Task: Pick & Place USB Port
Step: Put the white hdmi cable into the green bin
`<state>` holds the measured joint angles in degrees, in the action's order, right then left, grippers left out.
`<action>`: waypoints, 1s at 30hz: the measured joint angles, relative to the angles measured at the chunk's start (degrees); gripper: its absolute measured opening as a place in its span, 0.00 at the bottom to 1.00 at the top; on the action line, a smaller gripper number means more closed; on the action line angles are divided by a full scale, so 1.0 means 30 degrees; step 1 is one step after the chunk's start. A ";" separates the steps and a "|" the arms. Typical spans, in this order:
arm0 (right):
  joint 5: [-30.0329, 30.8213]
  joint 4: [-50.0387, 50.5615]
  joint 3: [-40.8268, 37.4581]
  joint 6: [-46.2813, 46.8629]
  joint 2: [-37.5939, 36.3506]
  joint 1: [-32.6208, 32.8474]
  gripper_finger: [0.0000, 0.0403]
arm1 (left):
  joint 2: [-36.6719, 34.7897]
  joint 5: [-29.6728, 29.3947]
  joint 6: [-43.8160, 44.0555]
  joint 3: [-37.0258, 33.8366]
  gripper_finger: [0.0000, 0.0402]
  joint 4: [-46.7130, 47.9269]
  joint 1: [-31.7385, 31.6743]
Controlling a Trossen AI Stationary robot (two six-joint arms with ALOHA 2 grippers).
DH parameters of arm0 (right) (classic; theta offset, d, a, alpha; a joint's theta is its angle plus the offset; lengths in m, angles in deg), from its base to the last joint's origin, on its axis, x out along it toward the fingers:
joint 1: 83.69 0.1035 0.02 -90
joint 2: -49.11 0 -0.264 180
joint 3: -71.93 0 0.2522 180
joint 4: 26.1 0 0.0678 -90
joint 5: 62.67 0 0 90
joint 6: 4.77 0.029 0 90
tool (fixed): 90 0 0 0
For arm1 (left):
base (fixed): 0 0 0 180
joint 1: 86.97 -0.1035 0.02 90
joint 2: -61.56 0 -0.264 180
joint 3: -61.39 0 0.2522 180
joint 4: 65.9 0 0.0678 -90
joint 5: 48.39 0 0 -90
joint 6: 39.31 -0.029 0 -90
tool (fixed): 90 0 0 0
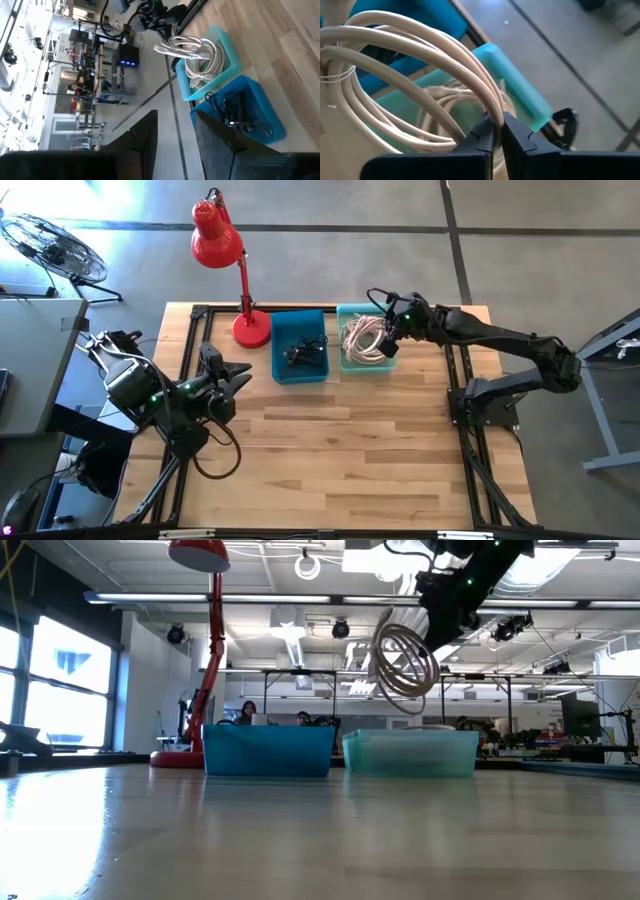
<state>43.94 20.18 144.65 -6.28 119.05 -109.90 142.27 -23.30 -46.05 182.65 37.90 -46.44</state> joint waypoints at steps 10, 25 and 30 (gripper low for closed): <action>0.0027 0.0435 0.0000 0.0020 0.1973 -0.1761 0.02 | 0.0000 0.0477 0.0691 0.0000 0.31 -0.0007 -0.0007; -0.2153 0.0228 0.0000 0.0071 0.4660 -0.3603 0.02 | 0.0000 0.0800 0.0658 0.0000 0.31 -0.0007 -0.0007; -0.2798 0.0222 0.0000 0.0064 0.4702 -0.3904 0.02 | 0.0007 0.0405 0.0611 0.0000 0.31 -0.0011 -0.0007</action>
<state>35.54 20.85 144.65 -6.09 133.16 -121.62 142.29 -22.08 -44.21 182.65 37.87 -46.46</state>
